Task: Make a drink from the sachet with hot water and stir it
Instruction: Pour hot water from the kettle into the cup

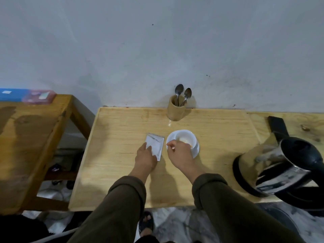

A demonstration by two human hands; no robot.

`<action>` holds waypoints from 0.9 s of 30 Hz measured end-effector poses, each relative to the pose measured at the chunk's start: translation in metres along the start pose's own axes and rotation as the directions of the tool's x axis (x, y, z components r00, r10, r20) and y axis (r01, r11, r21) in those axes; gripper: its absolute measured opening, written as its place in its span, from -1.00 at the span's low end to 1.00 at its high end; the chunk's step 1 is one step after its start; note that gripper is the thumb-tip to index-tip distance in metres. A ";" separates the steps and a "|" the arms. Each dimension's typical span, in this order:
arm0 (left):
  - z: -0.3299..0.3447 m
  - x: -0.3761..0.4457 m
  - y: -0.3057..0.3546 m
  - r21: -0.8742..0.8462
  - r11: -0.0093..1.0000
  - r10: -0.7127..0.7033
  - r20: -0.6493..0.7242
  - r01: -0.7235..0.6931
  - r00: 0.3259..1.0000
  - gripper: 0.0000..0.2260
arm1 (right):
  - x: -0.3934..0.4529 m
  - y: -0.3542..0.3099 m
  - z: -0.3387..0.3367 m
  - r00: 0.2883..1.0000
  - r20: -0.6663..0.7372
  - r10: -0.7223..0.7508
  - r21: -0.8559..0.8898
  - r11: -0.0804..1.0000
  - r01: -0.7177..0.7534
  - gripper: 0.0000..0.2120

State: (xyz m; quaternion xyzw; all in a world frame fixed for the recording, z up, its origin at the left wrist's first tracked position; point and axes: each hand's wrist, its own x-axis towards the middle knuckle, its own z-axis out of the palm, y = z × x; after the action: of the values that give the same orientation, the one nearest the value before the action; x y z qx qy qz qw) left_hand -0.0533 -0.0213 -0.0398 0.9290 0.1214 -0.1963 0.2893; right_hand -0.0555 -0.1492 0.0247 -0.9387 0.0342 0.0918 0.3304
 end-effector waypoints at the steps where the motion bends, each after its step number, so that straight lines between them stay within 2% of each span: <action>1: 0.002 -0.004 0.002 -0.016 0.999 -0.029 -0.005 0.029 1.000 -0.50 | -0.002 0.002 -0.007 1.000 -0.023 -0.014 0.022 1.000 0.014 -0.75; 6: 0.031 -0.042 0.024 -0.004 0.992 -0.128 -0.027 0.127 0.991 -0.42 | -0.031 0.033 -0.052 0.962 -0.224 -0.155 0.034 0.985 0.167 -0.78; 9: 0.063 -0.075 0.048 0.040 0.988 -0.154 0.031 0.152 0.988 -0.39 | -0.053 0.064 -0.084 0.894 -0.372 -0.250 -0.045 0.967 0.252 -0.78; 12: 0.101 -0.095 0.072 0.107 0.989 -0.111 0.112 0.099 0.988 -0.35 | -0.073 0.098 -0.119 0.818 -0.509 -0.270 -0.200 0.961 0.193 -0.74; 15: 0.132 -0.110 0.092 0.219 0.976 -0.063 0.224 0.013 0.973 -0.33 | -0.092 0.130 -0.153 0.766 -0.585 -0.266 -0.318 0.944 0.086 -0.72; 17: 0.147 -0.114 0.100 0.255 0.967 -0.067 0.253 0.000 0.965 -0.37 | -0.105 0.148 -0.174 0.748 -0.621 -0.234 -0.342 0.939 0.009 -0.74; 20: 0.160 -0.117 0.110 0.320 0.947 -0.070 0.244 -0.013 0.967 -0.41 | -0.123 0.171 -0.199 0.732 -0.672 -0.114 -0.269 0.958 -0.098 -0.70; 24: 0.166 -0.123 0.119 0.323 0.947 -0.072 0.224 -0.004 0.972 -0.47 | -0.142 0.201 -0.214 0.766 -0.635 0.096 -0.076 0.980 -0.185 -0.51; 27: 0.161 -0.139 0.126 0.344 0.939 -0.055 0.216 -0.024 0.975 -0.47 | -0.152 0.218 -0.214 0.765 -0.591 0.256 0.140 0.967 -0.215 -0.46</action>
State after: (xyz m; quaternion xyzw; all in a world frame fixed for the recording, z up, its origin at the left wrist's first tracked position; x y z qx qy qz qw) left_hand -0.1824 -0.2318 -0.0391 0.9364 0.0594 -0.3194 0.1324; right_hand -0.2000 -0.4525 0.0849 -0.8958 0.2581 -0.1727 0.3179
